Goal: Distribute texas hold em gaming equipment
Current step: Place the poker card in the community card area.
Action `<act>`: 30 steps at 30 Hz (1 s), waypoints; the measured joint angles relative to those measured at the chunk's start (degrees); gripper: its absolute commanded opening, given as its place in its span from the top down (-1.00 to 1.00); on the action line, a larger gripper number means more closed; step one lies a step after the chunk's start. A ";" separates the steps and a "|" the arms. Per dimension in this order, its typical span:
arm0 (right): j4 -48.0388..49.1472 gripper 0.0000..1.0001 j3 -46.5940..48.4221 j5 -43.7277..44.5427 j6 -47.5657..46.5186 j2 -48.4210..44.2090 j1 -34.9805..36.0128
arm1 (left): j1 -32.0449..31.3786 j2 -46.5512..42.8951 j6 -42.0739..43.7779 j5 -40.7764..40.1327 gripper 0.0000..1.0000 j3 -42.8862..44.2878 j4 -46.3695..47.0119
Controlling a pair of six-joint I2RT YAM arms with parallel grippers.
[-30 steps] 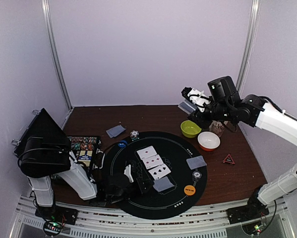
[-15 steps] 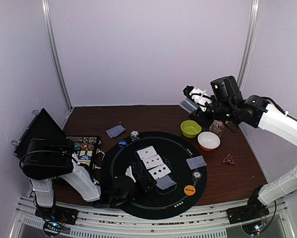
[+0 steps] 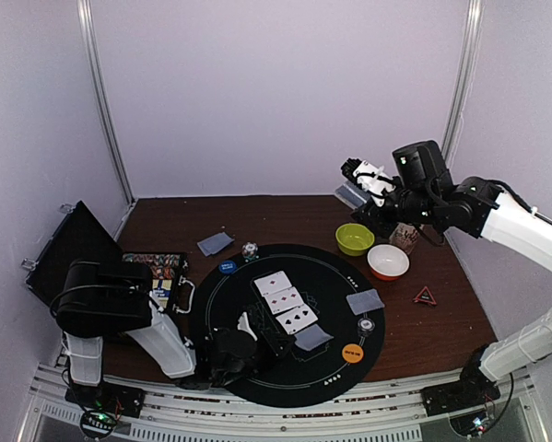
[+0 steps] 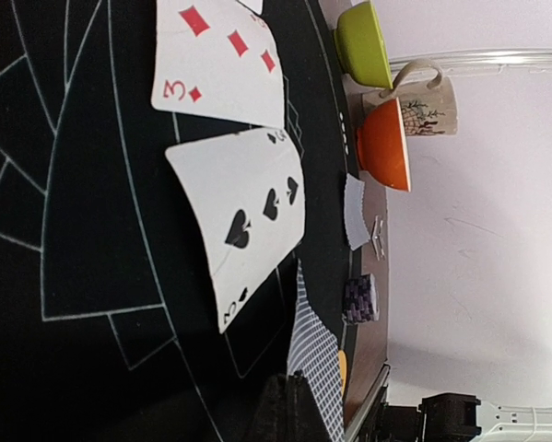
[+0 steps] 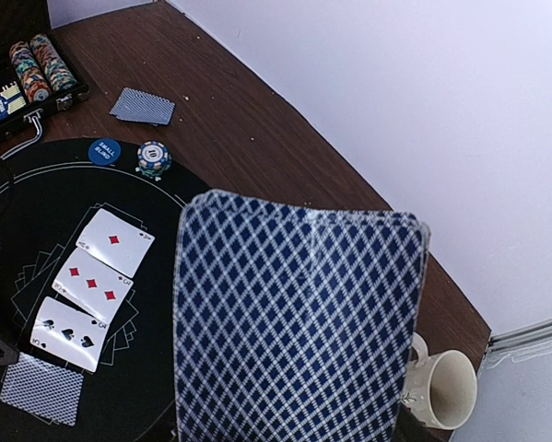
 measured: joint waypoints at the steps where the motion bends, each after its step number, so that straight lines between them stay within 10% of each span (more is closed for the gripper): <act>1: 0.00 0.02 0.00 0.00 -0.02 -0.02 0.00 | -0.04 0.04 -0.24 -0.24 1.00 0.07 0.00; 10: 0.00 0.02 0.00 -0.02 -0.20 -0.11 0.09 | -0.26 1.40 -1.27 -0.63 1.00 1.90 0.00; 30: 0.11 0.02 -0.76 -0.20 -0.33 -1.84 0.31 | -0.55 -8.17 0.11 -2.51 0.23 1.90 -17.88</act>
